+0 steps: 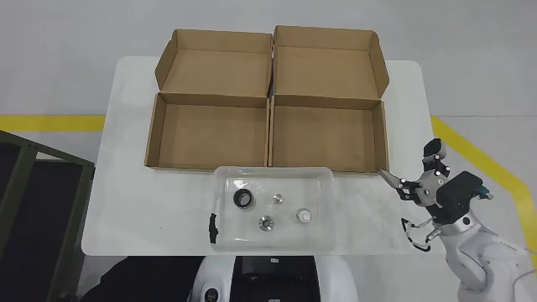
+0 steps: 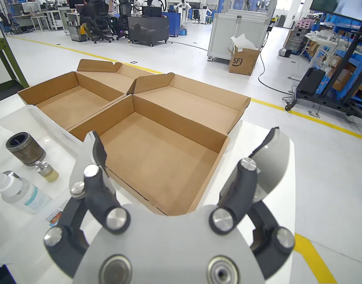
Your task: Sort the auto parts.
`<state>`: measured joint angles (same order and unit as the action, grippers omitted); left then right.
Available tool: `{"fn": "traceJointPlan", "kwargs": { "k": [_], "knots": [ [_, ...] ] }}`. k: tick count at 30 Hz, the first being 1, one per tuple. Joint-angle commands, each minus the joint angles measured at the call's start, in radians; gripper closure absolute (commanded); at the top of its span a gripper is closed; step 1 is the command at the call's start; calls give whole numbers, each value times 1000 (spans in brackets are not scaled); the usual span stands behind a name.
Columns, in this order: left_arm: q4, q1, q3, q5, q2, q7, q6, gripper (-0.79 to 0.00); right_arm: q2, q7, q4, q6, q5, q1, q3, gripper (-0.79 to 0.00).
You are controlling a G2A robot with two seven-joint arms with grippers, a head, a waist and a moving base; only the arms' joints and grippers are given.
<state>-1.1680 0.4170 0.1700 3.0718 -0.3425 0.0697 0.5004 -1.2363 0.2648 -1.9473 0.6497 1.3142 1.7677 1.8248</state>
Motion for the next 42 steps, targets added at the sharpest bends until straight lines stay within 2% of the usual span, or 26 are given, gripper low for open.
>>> {"fn": "traceJointPlan", "kwargs": {
  "k": [1, 23, 27, 33, 42],
  "knots": [
    [0, 0, 0, 0, 0, 0, 0, -785, 0, 0, 0, 0, 0, 0, 0, -784],
    [0, 0, 0, 0, 0, 0, 0, -785, 1, -11, -2, 5, -3, -1, -6, -785],
    [0, 0, 0, 0, 0, 0, 0, -785, 8, -70, -32, 66, -6, -9, -14, -785],
    [0, 0, 0, 0, 0, 0, 0, -785, 22, -178, -124, 169, 74, -8, -43, -785],
    [0, 0, 0, 0, 0, 0, 0, -785, 37, -309, -251, 270, 149, 0, -118, -785]
  ]
}}
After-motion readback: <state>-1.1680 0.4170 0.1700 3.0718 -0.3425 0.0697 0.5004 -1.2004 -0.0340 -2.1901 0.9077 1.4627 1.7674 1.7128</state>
